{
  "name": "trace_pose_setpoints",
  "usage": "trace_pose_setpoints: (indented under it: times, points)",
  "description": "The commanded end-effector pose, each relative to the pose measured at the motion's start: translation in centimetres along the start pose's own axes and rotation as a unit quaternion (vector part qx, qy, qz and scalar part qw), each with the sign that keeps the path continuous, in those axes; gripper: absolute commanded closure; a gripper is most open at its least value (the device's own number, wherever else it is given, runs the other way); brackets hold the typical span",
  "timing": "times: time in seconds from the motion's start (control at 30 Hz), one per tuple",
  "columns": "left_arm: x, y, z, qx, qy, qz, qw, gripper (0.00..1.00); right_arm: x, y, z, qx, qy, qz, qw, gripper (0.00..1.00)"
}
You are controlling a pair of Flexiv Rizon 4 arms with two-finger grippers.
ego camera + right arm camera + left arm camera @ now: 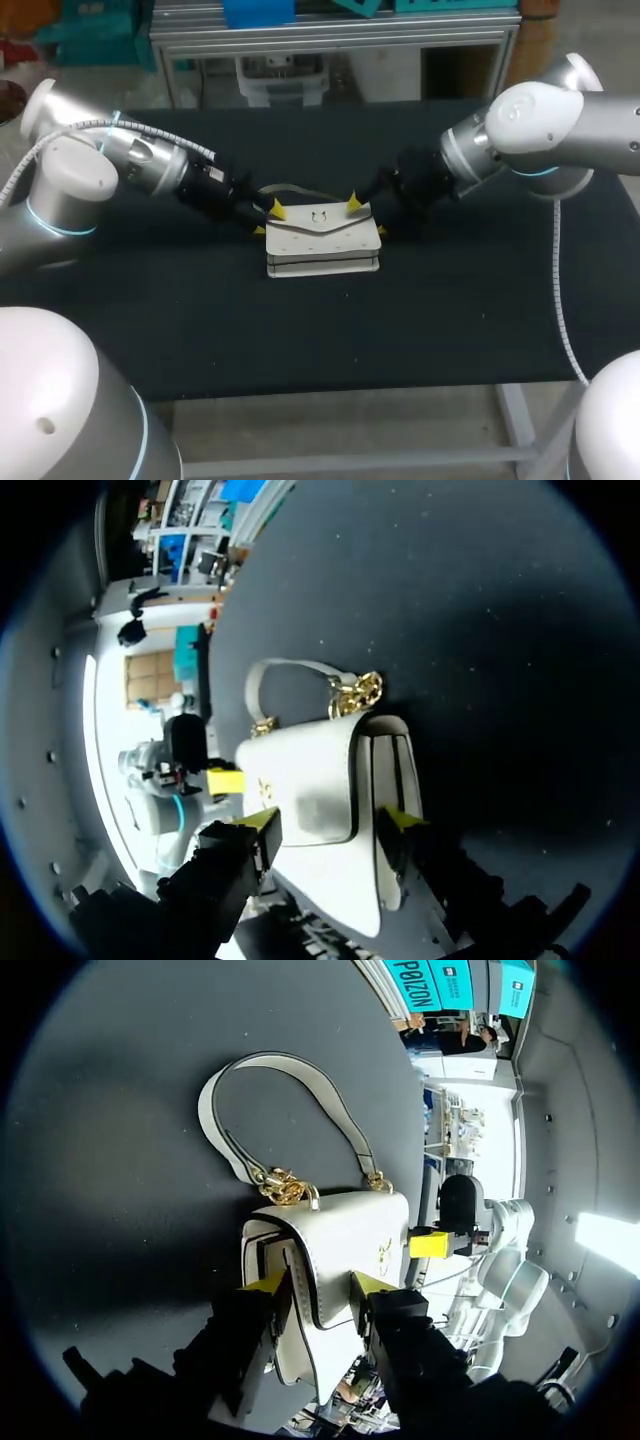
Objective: Pick up the bag, open it, inspect its contents, close it, and place it on the opposite side
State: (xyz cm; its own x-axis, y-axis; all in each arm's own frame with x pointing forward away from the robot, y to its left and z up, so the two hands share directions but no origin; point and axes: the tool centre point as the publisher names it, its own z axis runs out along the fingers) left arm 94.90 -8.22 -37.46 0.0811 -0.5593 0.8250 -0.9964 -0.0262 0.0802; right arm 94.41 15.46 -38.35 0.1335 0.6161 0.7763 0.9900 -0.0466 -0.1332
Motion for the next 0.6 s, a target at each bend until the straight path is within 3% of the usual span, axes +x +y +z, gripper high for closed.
trace_pose_setpoints:
  times: [0.03,0.1,0.13,0.17,0.2,0.23,0.27,0.4,0.43,0.47,0.5,0.57,0.6]
  points:
    - [-0.9,-0.4,0.7,-0.001,0.012,0.002,1.0,0.61,-0.8,-0.3,1.0,-0.011,0.003,0.003,1.0,0.44]
    - [-1.0,-0.6,1.1,0.004,0.009,-0.002,1.0,0.65,-1.0,-0.3,1.2,-0.012,0.004,0.005,1.0,0.49]
    - [-1.1,-0.6,1.2,0.002,0.011,-0.002,1.0,0.77,-1.2,-0.3,1.2,-0.013,0.004,0.006,1.0,0.52]
    - [-1.2,-0.7,1.3,0.003,0.011,-0.006,1.0,0.79,-1.3,-0.3,1.3,-0.017,0.003,0.007,1.0,0.53]
    - [-1.2,-0.8,1.4,0.004,0.011,-0.008,1.0,0.9,-1.4,-0.3,1.3,-0.018,0.002,0.008,1.0,0.6]
    - [-1.2,-0.9,1.4,0.003,0.011,-0.01,1.0,0.98,-1.4,-0.3,1.3,-0.019,0.002,0.01,1.0,0.82]
    - [-1.2,-0.9,1.4,0.003,0.012,-0.011,1.0,1.0,-1.5,-0.3,1.3,-0.021,0.002,0.011,1.0,1.0]
    - [-0.8,-0.7,1.1,0.009,0.013,-0.009,1.0,1.0,-1.6,-0.5,1.1,-0.034,0.003,0.008,0.999,1.0]
    - [-0.7,-0.5,1.0,0.011,0.013,-0.008,1.0,0.85,-1.4,-0.5,0.9,-0.04,0.004,0.006,0.999,1.0]
    - [-0.5,-0.3,0.9,0.013,0.013,-0.006,1.0,0.43,-1.3,-0.6,0.7,-0.047,0.006,0.005,0.999,0.84]
    - [-0.3,-0.2,0.7,0.014,0.013,-0.004,1.0,0.26,-1.1,-0.6,0.5,-0.053,0.006,0.002,0.999,0.58]
    - [0.1,0.1,0.5,0.02,0.01,-0.002,1.0,0.22,-0.8,-0.7,0.1,-0.062,0.005,-0.001,0.998,0.0]
    - [0.2,0.3,0.4,0.022,0.01,-0.001,1.0,0.2,-0.6,-0.8,-0.1,-0.066,0.003,-0.004,0.998,0.0]
